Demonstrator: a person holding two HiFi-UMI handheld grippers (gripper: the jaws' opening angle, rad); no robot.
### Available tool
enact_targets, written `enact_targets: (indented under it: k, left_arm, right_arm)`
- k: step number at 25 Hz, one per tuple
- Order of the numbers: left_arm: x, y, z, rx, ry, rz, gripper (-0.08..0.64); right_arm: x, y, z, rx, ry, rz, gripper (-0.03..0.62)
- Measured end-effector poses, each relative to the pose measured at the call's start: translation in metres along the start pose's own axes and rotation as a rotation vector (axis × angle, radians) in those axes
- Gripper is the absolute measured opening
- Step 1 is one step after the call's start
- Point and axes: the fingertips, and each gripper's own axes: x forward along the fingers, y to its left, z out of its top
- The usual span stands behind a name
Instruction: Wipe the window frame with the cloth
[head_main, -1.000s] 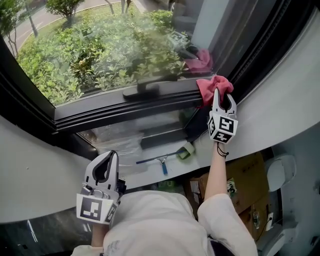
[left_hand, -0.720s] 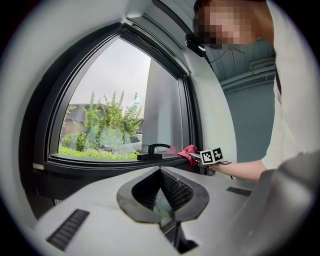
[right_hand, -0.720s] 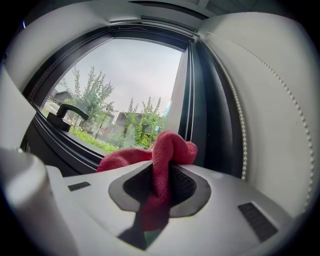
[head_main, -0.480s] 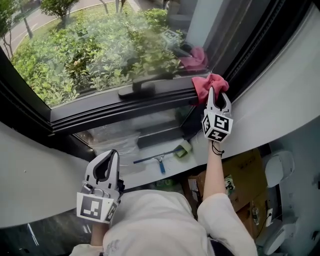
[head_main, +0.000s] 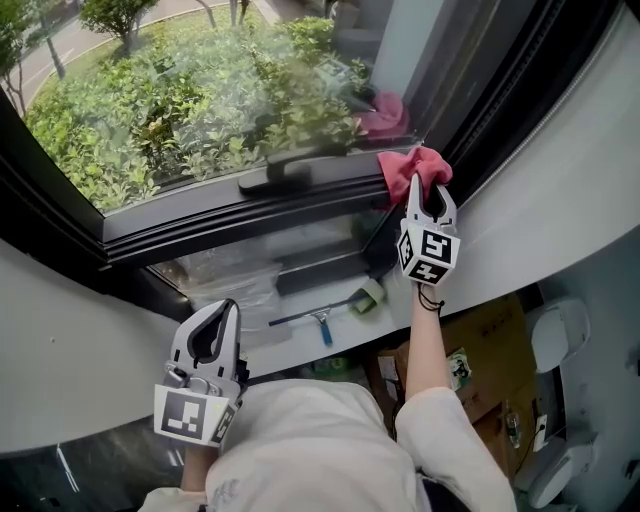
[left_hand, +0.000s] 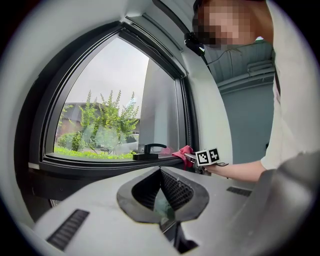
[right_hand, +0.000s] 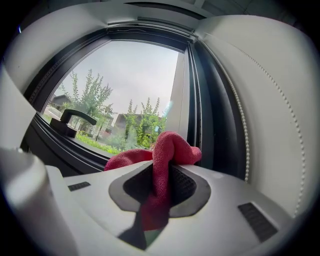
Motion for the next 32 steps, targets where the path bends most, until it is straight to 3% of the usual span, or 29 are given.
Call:
enact_targets:
  k: [21, 32]
  left_arm:
    - [-0.021, 0.016, -0.001, -0.010, -0.005, 0.034, 0.008]
    - [-0.023, 0.013, 0.001, -0.007, -0.012, 0.027, 0.008]
  right_arm:
    - [-0.016, 0.034, 0.007, -0.035, -0.024, -0.013, 0.083]
    - [-0.018, 0.051, 0.011, -0.024, -0.021, 0.021, 0.083]
